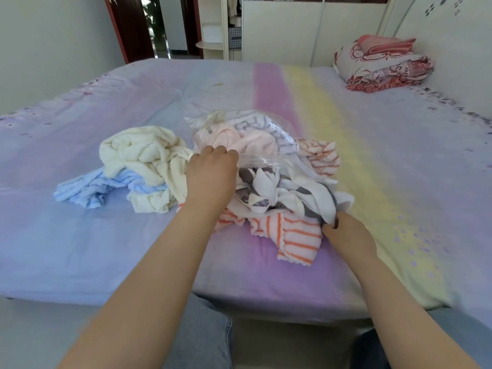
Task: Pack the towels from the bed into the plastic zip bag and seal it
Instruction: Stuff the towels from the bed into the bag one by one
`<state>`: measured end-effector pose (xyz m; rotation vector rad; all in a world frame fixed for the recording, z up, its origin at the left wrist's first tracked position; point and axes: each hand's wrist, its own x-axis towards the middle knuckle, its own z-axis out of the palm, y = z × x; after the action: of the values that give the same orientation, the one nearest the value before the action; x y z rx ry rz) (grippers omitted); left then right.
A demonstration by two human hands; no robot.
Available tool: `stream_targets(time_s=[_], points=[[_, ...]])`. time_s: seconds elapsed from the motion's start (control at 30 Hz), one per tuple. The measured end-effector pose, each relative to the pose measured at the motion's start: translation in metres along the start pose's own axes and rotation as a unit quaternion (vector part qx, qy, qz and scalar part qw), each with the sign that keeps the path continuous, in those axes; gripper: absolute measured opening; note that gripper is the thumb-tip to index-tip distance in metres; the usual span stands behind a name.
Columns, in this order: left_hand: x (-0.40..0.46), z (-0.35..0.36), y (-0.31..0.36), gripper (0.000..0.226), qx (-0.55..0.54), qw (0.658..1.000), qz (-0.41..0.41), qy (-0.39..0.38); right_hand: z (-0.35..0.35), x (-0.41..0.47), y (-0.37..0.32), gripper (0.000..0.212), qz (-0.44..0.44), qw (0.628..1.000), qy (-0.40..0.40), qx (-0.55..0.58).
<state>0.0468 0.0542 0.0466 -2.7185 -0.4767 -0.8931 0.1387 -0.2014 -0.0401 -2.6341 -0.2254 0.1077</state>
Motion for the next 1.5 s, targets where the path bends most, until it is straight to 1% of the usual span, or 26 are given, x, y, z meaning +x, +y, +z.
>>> stream_targets(time_s=[0.03,0.07,0.13,0.2,0.23,0.33,0.4,0.57,0.63,0.67,0.73,0.8,0.83,0.87,0.93,0.97,1.0,1.03,1.1,1.17,1.2,1.27,1.33,1.4,1.47,1.5], points=[[0.004,-0.003,-0.003,0.021,0.021,0.998,0.011,-0.056,-0.001,0.000,-0.001,0.019,-0.016,1.000,0.021,0.016],[0.007,-0.005,-0.006,0.019,0.039,0.993,0.019,-0.108,-0.003,0.000,-0.004,0.019,-0.033,0.997,0.053,0.048],[0.010,-0.004,-0.010,0.024,0.068,0.980,0.007,-0.189,-0.014,-0.006,-0.021,0.014,-0.083,0.975,0.109,0.175],[0.010,-0.005,-0.008,0.023,0.083,0.976,-0.017,-0.203,-0.028,-0.018,-0.049,0.002,-0.151,0.931,0.125,0.308],[0.012,-0.006,-0.006,0.020,0.090,0.975,-0.032,-0.199,-0.034,-0.026,-0.064,0.005,-0.199,0.911,0.131,0.336],[0.020,-0.007,-0.003,0.020,0.116,0.968,-0.050,-0.216,-0.022,-0.041,-0.094,0.012,-0.368,0.873,0.155,0.279],[0.025,-0.006,-0.004,0.026,0.126,0.962,-0.038,-0.238,-0.003,-0.050,-0.105,0.021,-0.416,0.857,0.113,0.283],[0.023,-0.002,-0.008,0.040,0.104,0.961,-0.013,-0.256,0.015,-0.064,-0.123,0.043,-0.453,0.832,-0.036,0.319],[0.024,-0.010,-0.012,0.038,0.103,0.968,-0.007,-0.229,0.014,-0.058,-0.129,0.046,-0.456,0.832,-0.060,0.310],[0.025,-0.016,-0.014,0.033,0.099,0.974,-0.012,-0.202,0.015,-0.051,-0.129,0.045,-0.469,0.838,-0.058,0.273],[0.026,-0.028,-0.019,0.026,0.074,0.990,-0.017,-0.122,0.021,-0.032,-0.123,0.045,-0.490,0.854,-0.094,0.145],[0.024,-0.035,-0.026,0.022,0.048,0.998,-0.026,-0.043,0.022,-0.020,-0.117,0.051,-0.450,0.882,-0.138,0.040],[0.022,-0.034,-0.028,0.021,0.028,0.999,-0.035,0.005,0.022,-0.017,-0.114,0.049,-0.428,0.896,-0.112,0.032],[0.019,-0.031,-0.030,0.018,0.007,0.998,-0.040,0.055,0.020,-0.019,-0.111,0.040,-0.417,0.906,-0.040,0.057],[0.009,-0.022,-0.032,0.005,-0.053,0.992,-0.051,0.107,0.014,-0.027,-0.103,0.019,-0.391,0.907,0.104,0.118],[0.005,-0.019,-0.032,0.007,-0.075,0.989,-0.060,0.116,0.013,-0.029,-0.098,0.015,-0.367,0.912,0.134,0.128],[0.001,-0.018,-0.032,0.012,-0.083,0.986,-0.061,0.128,0.012,-0.030,-0.092,0.014,-0.334,0.925,0.132,0.127],[-0.002,-0.017,-0.032,0.015,-0.082,0.985,-0.063,0.136,0.013,-0.028,-0.085,0.016,-0.293,0.943,0.102,0.120],[-0.005,-0.014,-0.029,0.016,-0.098,0.982,-0.060,0.147,0.011,-0.025,-0.074,0.030,-0.207,0.974,0.002,0.093],[-0.006,-0.013,-0.024,0.011,-0.158,0.977,-0.049,0.136,0.011,-0.019,-0.069,0.040,-0.161,0.980,-0.095,0.072],[-0.007,-0.013,-0.019,0.010,-0.203,0.971,-0.053,0.115,0.011,-0.015,-0.070,0.035,-0.163,0.978,-0.118,0.045],[-0.009,-0.017,-0.011,0.014,-0.289,0.951,-0.083,0.074,0.011,-0.005,-0.079,0.030,-0.193,0.975,-0.110,-0.029],[-0.011,-0.018,-0.005,0.018,-0.371,0.917,-0.142,0.037,0.009,0.005,-0.094,0.035,-0.219,0.971,-0.084,-0.052],[-0.011,-0.019,-0.001,0.019,-0.441,0.878,-0.186,0.015,0.006,0.015,-0.119,0.031,-0.221,0.974,-0.055,0.001],[-0.011,-0.017,0.001,0.017,-0.475,0.858,-0.197,0.013,0.007,0.023,-0.150,0.027,-0.243,0.967,-0.043,0.067],[-0.012,-0.017,0.002,0.016,-0.482,0.853,-0.200,0.013,0.011,0.027,-0.164,0.030,-0.273,0.959,-0.051,0.062]])
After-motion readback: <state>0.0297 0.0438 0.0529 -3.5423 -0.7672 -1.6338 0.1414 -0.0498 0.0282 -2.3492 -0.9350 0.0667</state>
